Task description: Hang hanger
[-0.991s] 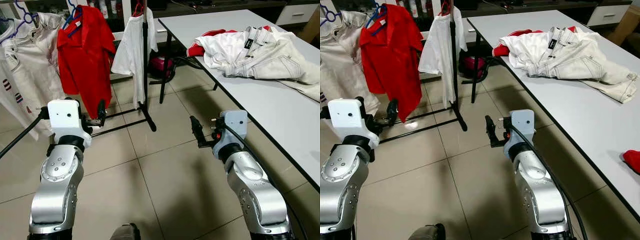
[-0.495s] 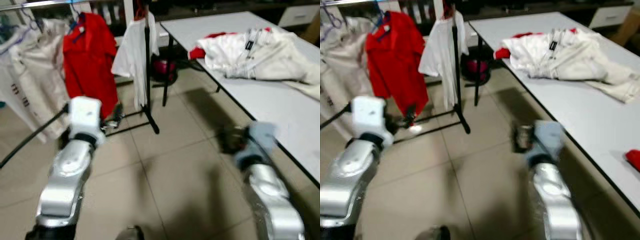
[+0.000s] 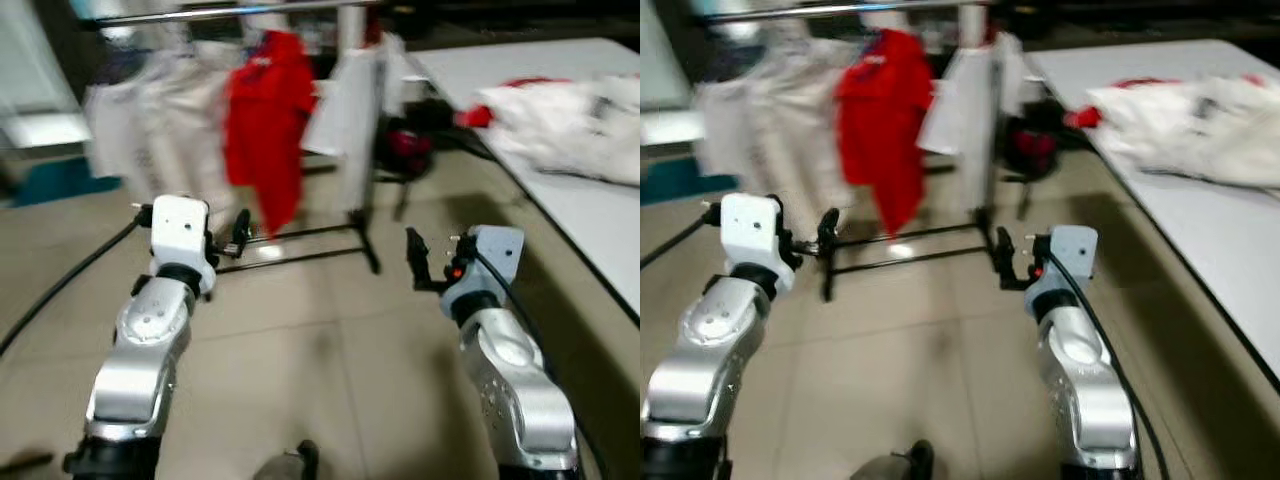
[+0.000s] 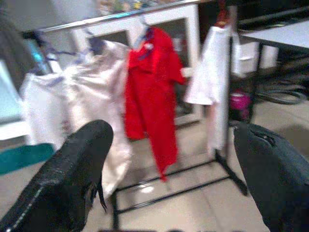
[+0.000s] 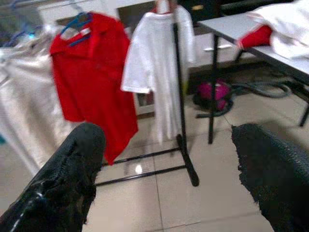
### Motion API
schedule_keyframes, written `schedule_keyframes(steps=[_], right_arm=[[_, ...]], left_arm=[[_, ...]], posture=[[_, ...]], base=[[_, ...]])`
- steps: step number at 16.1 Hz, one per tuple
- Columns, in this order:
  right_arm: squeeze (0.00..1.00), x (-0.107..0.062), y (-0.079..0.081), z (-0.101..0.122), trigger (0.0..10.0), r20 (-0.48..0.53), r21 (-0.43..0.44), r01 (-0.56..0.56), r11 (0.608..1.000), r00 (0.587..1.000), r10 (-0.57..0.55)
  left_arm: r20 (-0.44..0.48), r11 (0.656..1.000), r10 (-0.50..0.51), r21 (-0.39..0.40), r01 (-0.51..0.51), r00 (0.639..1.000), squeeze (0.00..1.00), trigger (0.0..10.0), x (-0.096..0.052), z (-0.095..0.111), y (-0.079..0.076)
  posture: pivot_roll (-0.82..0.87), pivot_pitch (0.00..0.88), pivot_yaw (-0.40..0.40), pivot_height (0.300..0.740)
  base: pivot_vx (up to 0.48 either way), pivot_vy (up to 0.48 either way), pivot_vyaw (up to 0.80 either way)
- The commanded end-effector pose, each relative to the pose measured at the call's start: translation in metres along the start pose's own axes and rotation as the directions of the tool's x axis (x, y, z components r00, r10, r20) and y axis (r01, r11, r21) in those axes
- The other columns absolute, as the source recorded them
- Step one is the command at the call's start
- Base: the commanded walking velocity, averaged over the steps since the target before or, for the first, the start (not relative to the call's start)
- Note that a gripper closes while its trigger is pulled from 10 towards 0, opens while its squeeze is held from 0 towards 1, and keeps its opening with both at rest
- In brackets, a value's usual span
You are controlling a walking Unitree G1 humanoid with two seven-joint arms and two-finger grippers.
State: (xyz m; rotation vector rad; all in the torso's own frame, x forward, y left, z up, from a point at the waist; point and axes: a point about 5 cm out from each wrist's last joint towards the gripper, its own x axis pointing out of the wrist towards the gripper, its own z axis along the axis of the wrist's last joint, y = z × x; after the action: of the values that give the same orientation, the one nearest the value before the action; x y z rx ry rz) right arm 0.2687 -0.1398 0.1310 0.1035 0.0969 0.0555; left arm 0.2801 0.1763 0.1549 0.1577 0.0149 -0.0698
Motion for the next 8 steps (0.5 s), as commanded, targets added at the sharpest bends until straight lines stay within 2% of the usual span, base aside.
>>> schedule_keyframes(steps=[1, 2, 3, 4, 8], right_arm=[[1.00, -0.001, 0.005, 0.006, 10.0, 0.046, -0.071, -0.017, 0.997, 0.999, 0.021], [1.00, 0.000, 0.005, 0.005, 10.0, 0.053, -0.104, -0.017, 0.994, 0.998, 0.023], [1.00, 0.002, 0.004, 0.005, 10.0, 0.058, -0.071, -0.012, 0.997, 0.998, 0.016], [1.00, 0.004, 0.003, 0.007, 10.0, 0.066, -0.059, 0.002, 0.998, 0.998, 0.002], [1.00, 0.009, -0.006, 0.010, 10.0, 0.053, -0.129, 0.089, 0.988, 0.995, -0.083]], left_arm=[[0.015, 0.999, 0.019, 0.027, -0.020, 1.000, 0.80, 10.0, 0.001, 0.004, 0.005], [0.018, 0.999, 0.027, 0.033, -0.027, 0.999, 0.80, 10.0, 0.002, 0.005, 0.008], [0.023, 0.999, 0.039, 0.034, -0.040, 0.999, 0.80, 10.0, 0.003, 0.006, 0.011], [0.028, 0.998, 0.050, 0.032, -0.051, 0.998, 0.80, 10.0, 0.003, 0.007, 0.013], [0.038, 0.998, 0.050, 0.036, -0.052, 0.998, 0.79, 10.0, 0.003, 0.010, 0.013]], posture=[[-0.09, 0.048, 0.025, 0.740], [-0.09, 0.047, 0.020, 0.740], [-0.09, 0.044, 0.014, 0.740], [-0.08, 0.042, 0.011, 0.740], [-0.07, 0.041, 0.008, 0.740]], base=[[0.300, 0.000, 0.80], [0.300, 0.000, 0.80], [0.300, 0.000, 0.80], [0.300, 0.000, 0.00], [0.317, 0.000, 0.00]])
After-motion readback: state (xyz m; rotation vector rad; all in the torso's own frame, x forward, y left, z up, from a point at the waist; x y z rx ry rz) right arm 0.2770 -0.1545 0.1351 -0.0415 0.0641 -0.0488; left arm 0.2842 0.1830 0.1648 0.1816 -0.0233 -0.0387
